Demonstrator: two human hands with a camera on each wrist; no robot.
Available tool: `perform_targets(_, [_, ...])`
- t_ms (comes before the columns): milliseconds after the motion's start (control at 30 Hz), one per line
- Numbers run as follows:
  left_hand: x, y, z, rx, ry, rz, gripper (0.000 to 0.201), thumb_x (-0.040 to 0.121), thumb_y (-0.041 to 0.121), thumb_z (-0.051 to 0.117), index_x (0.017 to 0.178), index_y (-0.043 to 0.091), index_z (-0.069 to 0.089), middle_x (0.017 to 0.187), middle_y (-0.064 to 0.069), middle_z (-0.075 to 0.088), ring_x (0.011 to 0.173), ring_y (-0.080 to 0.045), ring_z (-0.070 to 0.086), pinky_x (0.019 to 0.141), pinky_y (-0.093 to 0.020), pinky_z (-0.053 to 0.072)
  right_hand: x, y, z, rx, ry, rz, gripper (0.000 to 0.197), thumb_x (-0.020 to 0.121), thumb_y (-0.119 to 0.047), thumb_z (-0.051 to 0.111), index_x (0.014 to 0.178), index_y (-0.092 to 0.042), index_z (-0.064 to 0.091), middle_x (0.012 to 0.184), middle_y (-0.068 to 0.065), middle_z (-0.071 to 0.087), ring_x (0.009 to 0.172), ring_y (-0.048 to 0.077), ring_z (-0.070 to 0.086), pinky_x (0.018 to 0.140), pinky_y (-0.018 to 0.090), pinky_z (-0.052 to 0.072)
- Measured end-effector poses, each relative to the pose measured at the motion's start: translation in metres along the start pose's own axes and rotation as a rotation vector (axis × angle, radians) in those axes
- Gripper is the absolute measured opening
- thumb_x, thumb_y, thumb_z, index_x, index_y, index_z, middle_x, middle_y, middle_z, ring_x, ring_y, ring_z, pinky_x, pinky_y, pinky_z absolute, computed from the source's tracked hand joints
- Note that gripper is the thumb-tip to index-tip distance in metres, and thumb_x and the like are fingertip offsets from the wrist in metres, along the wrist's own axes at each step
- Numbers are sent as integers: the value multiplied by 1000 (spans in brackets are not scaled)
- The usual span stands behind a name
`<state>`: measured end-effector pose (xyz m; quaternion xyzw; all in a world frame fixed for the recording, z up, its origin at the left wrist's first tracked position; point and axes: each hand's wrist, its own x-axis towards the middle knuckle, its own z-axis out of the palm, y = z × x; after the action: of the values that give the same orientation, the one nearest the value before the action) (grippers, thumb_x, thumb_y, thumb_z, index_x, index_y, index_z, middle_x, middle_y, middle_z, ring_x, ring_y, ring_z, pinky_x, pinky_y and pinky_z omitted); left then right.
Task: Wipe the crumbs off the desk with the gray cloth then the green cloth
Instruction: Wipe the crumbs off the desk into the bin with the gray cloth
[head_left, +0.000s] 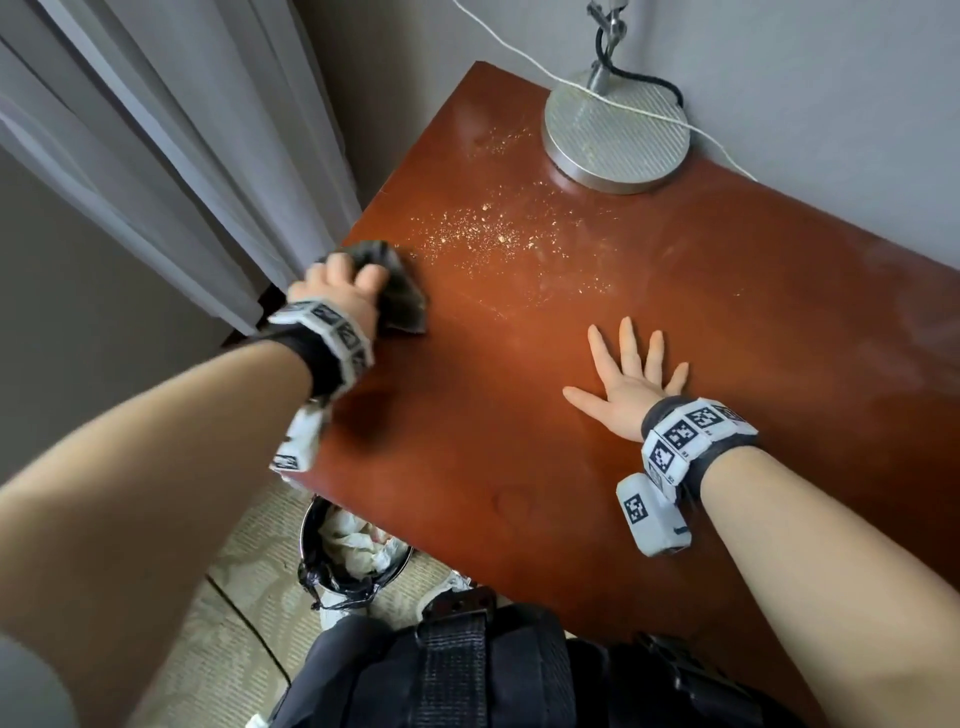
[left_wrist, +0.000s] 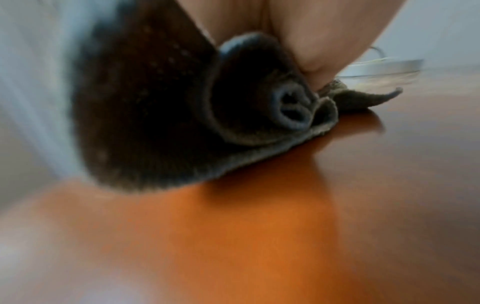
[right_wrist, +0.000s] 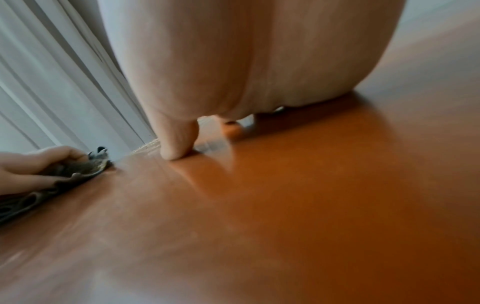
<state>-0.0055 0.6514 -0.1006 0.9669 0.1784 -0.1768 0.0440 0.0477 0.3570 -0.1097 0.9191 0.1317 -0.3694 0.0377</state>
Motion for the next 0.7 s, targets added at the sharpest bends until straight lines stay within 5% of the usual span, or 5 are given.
perform_targets(133, [-6, -7, -5, -103, 37, -94, 46, 92, 27, 52, 134, 21, 36, 133, -14, 32, 122, -37, 35, 99, -49, 35, 1, 1, -1, 5, -18, 3, 77, 88, -66, 27, 143, -40, -21, 150, -2, -36, 139, 33, -29, 110, 60, -10])
perform_targets(267, [-33, 42, 5, -154, 215, 339, 59, 76, 22, 73, 130, 23, 47, 131, -16, 44, 118, -39, 44, 92, -49, 40, 7, 9, -27, 160, 33, -13, 74, 92, -58, 34, 147, -36, -10, 156, -3, -20, 144, 28, -18, 114, 55, -3])
perform_targets(367, [-39, 68, 16, 87, 23, 469, 76, 86, 46, 57, 145, 44, 9, 155, -5, 5, 143, -31, 5, 112, -49, 15, 19, 17, -47, 224, 108, 69, 72, 92, -56, 34, 149, -33, -4, 158, -1, -12, 145, 27, -13, 116, 51, 0])
perform_targets(433, [-32, 76, 18, 206, -113, 490, 73, 90, 58, 39, 141, 50, -13, 154, 3, -23, 142, -29, -19, 114, -49, -4, 27, 17, -47, 148, 85, 104, 73, 92, -58, 32, 148, -32, -7, 157, 0, -17, 144, 28, -16, 116, 51, -1])
perform_targets(700, [-14, 86, 28, 234, -131, 450, 62, 94, 55, 30, 144, 48, -7, 154, 5, -25, 140, -34, -23, 114, -54, -5, 36, 15, -37, 56, 41, 123, 76, 92, -62, 20, 146, -28, -21, 153, 4, -30, 141, 30, -25, 115, 53, -8])
